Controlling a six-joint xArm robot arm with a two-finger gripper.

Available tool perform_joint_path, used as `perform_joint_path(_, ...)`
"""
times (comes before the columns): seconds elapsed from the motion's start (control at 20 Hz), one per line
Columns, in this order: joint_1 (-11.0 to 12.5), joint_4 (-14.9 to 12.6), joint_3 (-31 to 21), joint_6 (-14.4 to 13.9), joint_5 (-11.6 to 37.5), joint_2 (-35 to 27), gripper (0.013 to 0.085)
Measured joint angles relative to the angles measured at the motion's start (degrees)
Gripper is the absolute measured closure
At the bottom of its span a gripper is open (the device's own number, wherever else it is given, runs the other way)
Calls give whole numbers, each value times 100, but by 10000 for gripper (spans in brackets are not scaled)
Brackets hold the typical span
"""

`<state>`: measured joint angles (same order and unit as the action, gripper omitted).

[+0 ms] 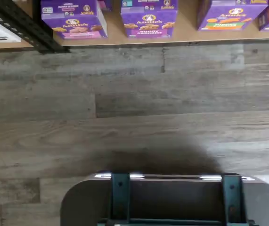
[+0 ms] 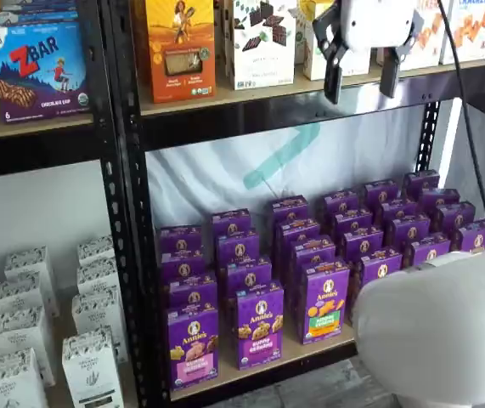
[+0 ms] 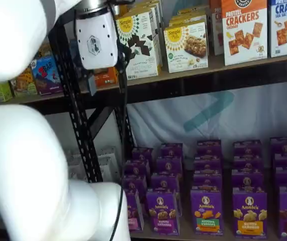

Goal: Pick up the purple box with a pink patch in the middle, on the bottom shelf, the first box from the left

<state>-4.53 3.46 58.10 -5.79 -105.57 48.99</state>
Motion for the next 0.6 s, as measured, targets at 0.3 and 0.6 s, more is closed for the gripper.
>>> perform_joint_path(0.3,-378,-165,-470,-325,389,-28,130)
perform_joint_path(0.6,-740,-316,-1191,-665,1221,135,130)
